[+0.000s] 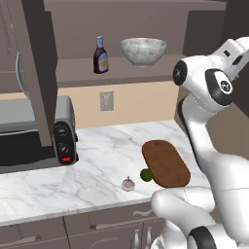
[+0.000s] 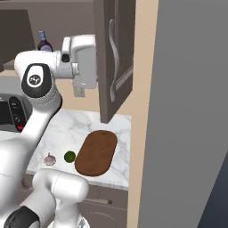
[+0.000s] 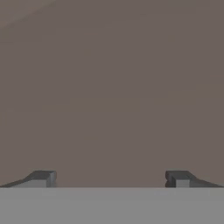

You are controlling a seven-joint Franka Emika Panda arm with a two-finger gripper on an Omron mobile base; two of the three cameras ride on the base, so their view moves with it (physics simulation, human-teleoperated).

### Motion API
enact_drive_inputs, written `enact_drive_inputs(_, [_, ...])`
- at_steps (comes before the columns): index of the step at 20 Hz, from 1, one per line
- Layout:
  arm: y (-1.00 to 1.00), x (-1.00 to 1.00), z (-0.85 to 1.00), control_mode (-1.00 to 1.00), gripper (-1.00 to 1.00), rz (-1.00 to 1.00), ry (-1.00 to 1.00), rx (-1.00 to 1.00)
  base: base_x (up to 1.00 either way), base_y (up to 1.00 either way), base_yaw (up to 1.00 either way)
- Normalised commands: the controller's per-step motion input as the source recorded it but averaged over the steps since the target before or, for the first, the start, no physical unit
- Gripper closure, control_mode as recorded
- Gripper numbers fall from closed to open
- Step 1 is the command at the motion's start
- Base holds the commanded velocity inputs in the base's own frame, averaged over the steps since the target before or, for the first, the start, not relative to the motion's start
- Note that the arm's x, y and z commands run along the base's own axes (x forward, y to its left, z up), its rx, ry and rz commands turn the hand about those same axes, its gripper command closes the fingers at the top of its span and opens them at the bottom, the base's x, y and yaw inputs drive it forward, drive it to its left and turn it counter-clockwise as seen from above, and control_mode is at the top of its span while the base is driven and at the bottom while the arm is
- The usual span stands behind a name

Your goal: Open the cabinet. Place the bowl and condiment on the counter. Then place the lime and garlic on the cutting board.

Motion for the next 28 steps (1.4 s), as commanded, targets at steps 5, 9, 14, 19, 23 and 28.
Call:
enact_drive_inputs(5, [-0.52,0.00,-0.01,-1.00,-1.00,0.00,0.00,0.00,0.00,0.00,0.00])
enact_drive_inputs(9, [-0.29,0.00,0.00,-1.00,-1.00,0.00,0.00,0.00,0.00,0.00,0.00])
enact_drive_inputs(14, [-0.28,0.00,-0.01,-1.00,-1.00,0.01,0.00,0.00,0.00,0.00,0.00])
enact_drive_inputs(19, [-0.22,-0.01,-0.05,-1.00,-1.00,0.05,0.02,0.00,0.00,0.00,0.00])
enact_drive_inputs(23, [0.41,-0.06,-0.08,-1.00,-1.00,0.00,0.06,-0.08,0.00,0.00,0.00])
enact_drive_inputs(28, [0.66,0.02,-0.03,-1.00,-1.00,0.01,0.22,-0.13,0.00,0.00,0.00])
